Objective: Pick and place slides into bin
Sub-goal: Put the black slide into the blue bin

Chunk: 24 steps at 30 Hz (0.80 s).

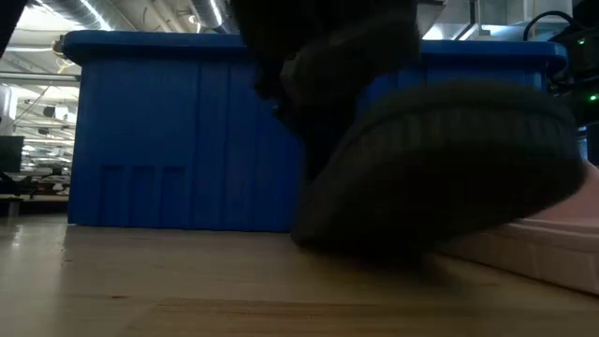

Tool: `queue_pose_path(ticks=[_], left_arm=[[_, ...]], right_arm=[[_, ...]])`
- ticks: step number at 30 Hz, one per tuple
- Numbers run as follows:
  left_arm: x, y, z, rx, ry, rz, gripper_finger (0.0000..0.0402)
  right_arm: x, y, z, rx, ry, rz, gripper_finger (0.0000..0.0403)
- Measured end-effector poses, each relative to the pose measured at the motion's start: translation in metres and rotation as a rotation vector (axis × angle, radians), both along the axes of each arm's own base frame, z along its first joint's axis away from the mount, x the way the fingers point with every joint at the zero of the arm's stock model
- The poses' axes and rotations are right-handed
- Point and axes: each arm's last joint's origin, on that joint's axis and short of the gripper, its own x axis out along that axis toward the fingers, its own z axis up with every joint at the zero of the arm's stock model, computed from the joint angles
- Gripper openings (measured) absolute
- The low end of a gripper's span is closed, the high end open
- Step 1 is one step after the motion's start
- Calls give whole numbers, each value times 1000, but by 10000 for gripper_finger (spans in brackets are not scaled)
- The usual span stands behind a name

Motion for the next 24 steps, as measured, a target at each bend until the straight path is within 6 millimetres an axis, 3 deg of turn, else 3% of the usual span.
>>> queue_pose_path(ticks=[5, 9, 13, 17, 21, 24], left_arm=[[4, -8, 38, -156, 45, -51, 7], [1, -13, 88, -304, 95, -122, 7], [-4, -12, 140, -381, 14, -165, 5], [-26, 7, 185, -379, -138, -142, 6], [-46, 38, 233, -203, -349, -38, 4], [-57, 62, 256, -11, -455, 72, 4]], right_arm=[[0, 0, 0, 0, 0, 0, 193], [0, 0, 0, 0, -1, 0, 193], [0, 0, 0, 0, -1, 0, 193], [0, 0, 0, 0, 0, 0, 193], [0, 0, 0, 0, 0, 0, 193], [0, 0, 0, 1, -1, 1, 193]])
